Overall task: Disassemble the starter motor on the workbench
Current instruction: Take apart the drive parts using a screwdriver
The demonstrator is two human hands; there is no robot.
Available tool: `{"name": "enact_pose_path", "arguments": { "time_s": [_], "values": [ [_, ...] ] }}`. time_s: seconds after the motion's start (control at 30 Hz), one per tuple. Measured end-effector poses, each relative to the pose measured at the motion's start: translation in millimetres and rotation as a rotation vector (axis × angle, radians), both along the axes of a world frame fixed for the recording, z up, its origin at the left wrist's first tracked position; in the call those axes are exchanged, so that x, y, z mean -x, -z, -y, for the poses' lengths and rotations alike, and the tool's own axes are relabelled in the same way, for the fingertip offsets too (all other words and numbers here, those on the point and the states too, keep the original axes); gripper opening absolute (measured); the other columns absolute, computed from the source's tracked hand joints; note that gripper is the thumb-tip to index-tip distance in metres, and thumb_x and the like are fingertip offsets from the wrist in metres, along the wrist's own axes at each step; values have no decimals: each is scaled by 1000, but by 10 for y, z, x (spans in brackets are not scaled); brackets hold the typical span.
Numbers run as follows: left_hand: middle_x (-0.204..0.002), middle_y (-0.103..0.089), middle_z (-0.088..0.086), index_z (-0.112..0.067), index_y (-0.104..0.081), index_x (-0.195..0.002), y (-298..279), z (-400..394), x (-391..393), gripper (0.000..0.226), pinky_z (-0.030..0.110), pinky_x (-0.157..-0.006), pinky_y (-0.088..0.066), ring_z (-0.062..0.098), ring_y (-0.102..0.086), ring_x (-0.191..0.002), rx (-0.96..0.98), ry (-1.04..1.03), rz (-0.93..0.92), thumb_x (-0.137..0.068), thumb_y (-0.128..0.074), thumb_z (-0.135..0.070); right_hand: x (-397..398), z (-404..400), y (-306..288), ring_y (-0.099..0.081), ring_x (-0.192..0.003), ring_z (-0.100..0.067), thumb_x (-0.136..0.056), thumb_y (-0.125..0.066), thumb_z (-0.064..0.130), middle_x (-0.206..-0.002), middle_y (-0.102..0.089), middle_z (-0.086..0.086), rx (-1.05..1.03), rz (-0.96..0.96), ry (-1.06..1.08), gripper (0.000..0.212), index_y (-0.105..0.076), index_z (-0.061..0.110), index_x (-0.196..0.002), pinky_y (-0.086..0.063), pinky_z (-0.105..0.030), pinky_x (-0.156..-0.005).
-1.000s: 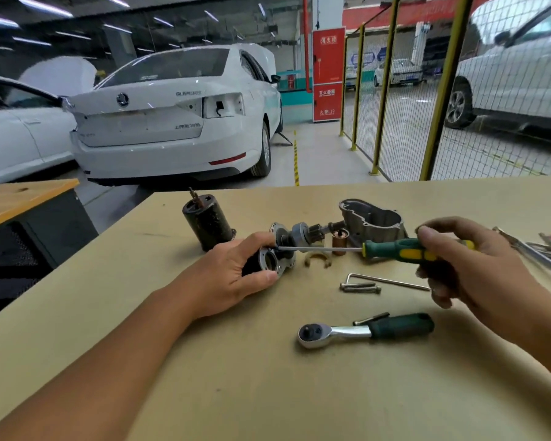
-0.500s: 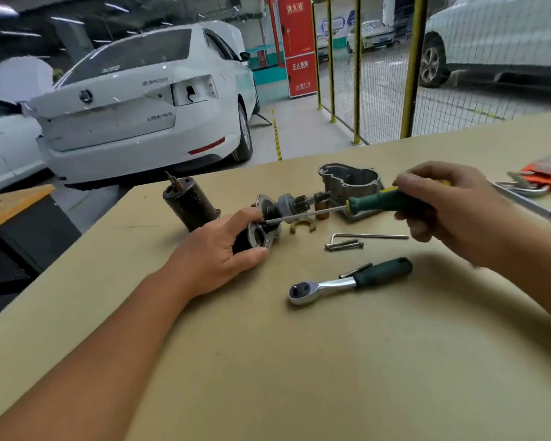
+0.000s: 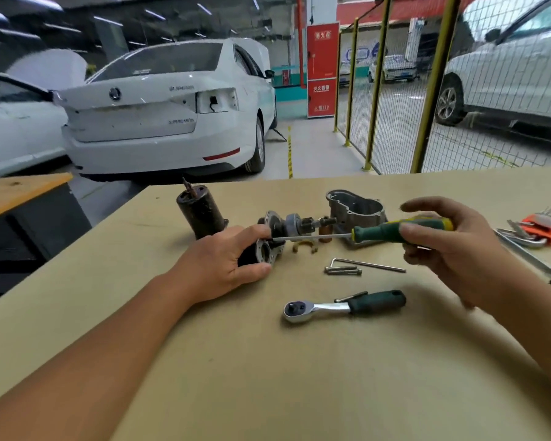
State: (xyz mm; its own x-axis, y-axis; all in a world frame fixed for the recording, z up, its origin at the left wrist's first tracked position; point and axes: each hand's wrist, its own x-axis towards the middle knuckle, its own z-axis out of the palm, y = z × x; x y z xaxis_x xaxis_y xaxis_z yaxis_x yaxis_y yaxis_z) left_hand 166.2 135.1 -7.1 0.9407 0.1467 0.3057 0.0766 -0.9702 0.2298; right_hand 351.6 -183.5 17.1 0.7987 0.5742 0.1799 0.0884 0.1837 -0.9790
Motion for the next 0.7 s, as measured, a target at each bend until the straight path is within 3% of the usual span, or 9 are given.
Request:
{"name": "enact_pose_path", "arguments": {
  "time_s": [0.1, 0.2, 0.27, 0.37, 0.5, 0.6, 0.7],
  "values": [
    [-107, -57, -11, -58, -36, -132, 4, -11, -20, 54, 43, -79, -55, 17, -61, -90, 15, 13, -3, -83, -46, -77, 15, -33, 3, -65, -74, -27, -65, -79, 9, -94, -67, -12, -51, -34, -6, 44, -70, 13, -108, -58, -38, -66],
    [-110, -59, -12, -58, -37, -132, 14, -21, -38, 53, 43, -80, -55, 16, -61, -93, 47, 26, 17, -84, -48, -76, 63, -73, -26, -57, -60, -31, -77, -74, 37, -87, -67, -22, 0, 8, 59, 35, -70, 13, -102, -50, -39, -51],
    [-112, -59, -14, -59, -37, -132, 22, -28, -48, 53, 43, -80, -55, 14, -61, -94, 73, 22, 27, -83, -49, -76, 43, -81, -25, -52, -53, -32, -85, -71, 43, -80, -67, -27, 59, 64, 82, 28, -72, 17, -95, -45, -37, -45],
    [-116, -59, -18, -60, -36, -134, 24, -31, -56, 55, 43, -83, -55, 11, -61, -98, 115, 18, 26, -83, -51, -76, 6, -50, -25, -53, -55, -28, -72, -81, 29, -77, -65, -24, -7, 5, 28, 28, -74, 15, -96, -47, -35, -48],
    [-114, -63, -19, -58, -37, -135, 10, -49, -65, 56, 42, -86, -54, 5, -62, -100, 187, 12, 41, -83, -50, -76, -1, -30, 5, -69, -74, -26, -56, -86, 11, -95, -72, -11, -29, -40, -46, 46, -75, 17, -100, -62, -36, -68],
    [-106, -64, -18, -58, -38, -133, 26, -53, -59, 54, 39, -81, -54, 2, -61, -94, 184, -3, 47, -83, -49, -76, 75, -61, 1, -66, -69, -30, -71, -82, 32, -102, -68, -19, -3, 9, -27, 34, -74, 20, -102, -57, -38, -62],
    [-92, -64, -19, -59, -38, -133, 36, -51, -53, 54, 34, -73, -51, -1, -61, -86, 217, -5, 64, -82, -51, -74, 117, -86, -22, -57, -54, -32, -73, -76, 52, -86, -71, -22, 36, 79, 28, 41, -73, 24, -102, -50, -35, -49]
  ]
}}
